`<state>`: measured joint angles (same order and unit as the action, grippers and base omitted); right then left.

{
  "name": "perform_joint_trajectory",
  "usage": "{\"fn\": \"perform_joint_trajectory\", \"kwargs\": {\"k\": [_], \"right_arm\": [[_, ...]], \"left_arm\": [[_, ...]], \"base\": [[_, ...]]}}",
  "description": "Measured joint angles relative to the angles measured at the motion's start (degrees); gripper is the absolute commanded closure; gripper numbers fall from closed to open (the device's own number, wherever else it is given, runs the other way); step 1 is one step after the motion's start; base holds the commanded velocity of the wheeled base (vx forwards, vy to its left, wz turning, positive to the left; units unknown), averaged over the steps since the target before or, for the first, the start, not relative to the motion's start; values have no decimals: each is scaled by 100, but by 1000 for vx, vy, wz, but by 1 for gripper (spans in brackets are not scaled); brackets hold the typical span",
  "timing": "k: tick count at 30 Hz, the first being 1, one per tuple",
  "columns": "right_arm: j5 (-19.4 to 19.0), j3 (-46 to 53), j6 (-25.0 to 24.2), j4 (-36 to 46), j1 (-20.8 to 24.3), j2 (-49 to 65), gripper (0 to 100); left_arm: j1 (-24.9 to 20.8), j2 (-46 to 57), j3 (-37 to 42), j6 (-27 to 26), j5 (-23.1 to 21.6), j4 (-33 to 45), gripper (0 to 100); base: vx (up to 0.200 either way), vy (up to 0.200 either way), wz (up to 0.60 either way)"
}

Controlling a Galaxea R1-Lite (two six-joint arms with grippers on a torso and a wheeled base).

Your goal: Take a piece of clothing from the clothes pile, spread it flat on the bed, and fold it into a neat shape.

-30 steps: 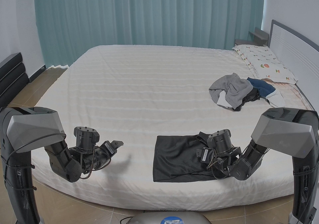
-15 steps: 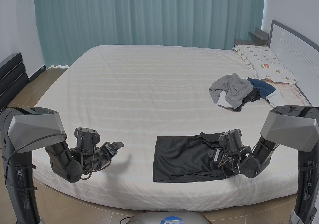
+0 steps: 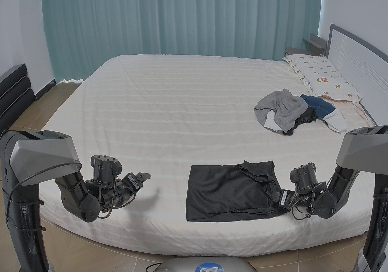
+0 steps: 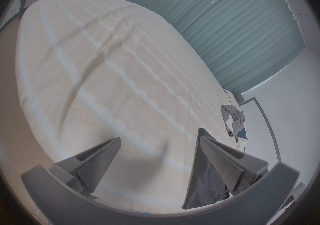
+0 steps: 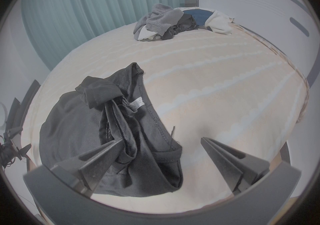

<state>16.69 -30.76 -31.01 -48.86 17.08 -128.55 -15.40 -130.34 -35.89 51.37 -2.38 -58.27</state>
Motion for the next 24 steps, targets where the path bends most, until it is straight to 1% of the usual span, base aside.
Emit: {"fn": "perform_joint_trajectory", "kwargs": {"k": [5,10,13,16,19,22,24], "right_arm": [[-174,439,59,-591,-276,22,0],[-262,568,105,-733,-479,197,0],[-435,532,101,-730,-521,411,0],[-664,446,66,-714,-422,669,0],[-752,279,0,-695,-201,848,0],[-802,5,-229,-605,89,942,0],[-875,-173,-492,-434,251,959,0]], "left_arm": [[0,0,6,2,2,0,0],[0,-1,11,2,2,2,0],[0,-1,11,2,0,2,0],[0,-4,11,2,2,2,0],[0,-4,11,2,0,2,0],[0,-11,6,2,0,2,0],[0,-15,4,2,2,2,0]], "base": [[0,0,0],[0,0,0],[0,0,0],[0,0,0],[0,0,0],[0,0,0],[0,0,0]]}}
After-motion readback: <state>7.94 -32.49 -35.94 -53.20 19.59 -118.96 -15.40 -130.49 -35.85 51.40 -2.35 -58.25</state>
